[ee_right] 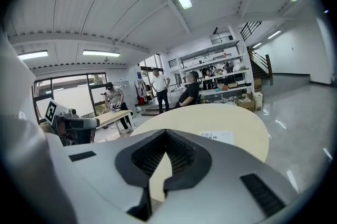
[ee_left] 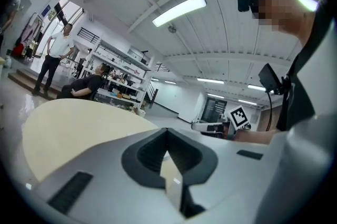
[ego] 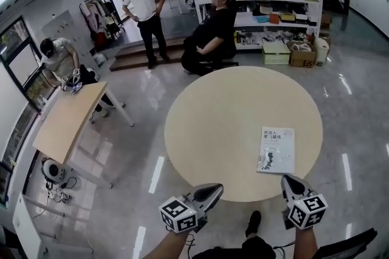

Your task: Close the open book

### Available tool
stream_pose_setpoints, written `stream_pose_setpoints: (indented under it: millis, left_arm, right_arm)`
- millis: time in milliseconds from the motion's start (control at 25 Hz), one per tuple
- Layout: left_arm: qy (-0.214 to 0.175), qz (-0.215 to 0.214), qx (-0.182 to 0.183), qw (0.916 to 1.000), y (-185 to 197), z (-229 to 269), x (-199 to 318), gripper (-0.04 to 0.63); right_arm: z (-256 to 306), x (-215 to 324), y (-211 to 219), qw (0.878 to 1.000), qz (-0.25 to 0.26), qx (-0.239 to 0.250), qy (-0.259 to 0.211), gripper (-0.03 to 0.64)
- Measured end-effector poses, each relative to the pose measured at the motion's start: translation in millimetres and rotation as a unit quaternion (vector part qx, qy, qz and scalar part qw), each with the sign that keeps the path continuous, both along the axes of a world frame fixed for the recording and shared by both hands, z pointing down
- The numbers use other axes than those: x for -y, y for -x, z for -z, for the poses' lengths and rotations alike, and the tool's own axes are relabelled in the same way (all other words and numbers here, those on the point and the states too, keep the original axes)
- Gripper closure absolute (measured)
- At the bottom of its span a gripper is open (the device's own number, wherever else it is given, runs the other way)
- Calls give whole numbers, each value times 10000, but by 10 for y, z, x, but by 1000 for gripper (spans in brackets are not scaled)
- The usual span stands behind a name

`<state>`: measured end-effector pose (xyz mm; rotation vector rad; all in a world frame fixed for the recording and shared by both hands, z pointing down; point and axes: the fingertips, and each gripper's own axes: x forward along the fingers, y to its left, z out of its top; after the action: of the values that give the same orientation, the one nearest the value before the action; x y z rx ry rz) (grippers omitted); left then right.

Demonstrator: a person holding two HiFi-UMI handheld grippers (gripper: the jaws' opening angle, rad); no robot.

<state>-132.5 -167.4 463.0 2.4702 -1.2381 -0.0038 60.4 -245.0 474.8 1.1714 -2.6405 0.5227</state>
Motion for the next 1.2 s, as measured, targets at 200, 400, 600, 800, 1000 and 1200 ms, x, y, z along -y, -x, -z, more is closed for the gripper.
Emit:
stream_pose_setpoints:
  millis: [200, 400, 600, 800, 1000, 1200]
  left_arm:
    - [-126, -222, 0, 9997, 53, 22, -685, 601]
    - [-178, -203, -95, 9996, 34, 113, -1187, 601]
    - [-345, -111, -133, 9993, -186, 313, -1536, 601]
    - [-466, -26, -185, 9987, -619, 480, -1938, 601]
    - [-593, 156, -22, 9981, -1113, 558, -2477, 601]
    - [-564, 276, -16, 9980, -1499, 602, -2990, 601]
  right_arm:
    - [92, -745, -19, 9997, -243, 7, -58, 618]
    - [356, -1318, -29, 9993, -271, 149, -189, 618]
    - [639, -1771, -280, 9984, -229, 255, -440, 618]
    - [782, -2221, -628, 9971, -27, 353, -671, 618]
    - [844, -2791, -1034, 9956, 256, 370, -827, 618]
    - [854, -3288, -1423, 9953, 403, 352, -804, 618]
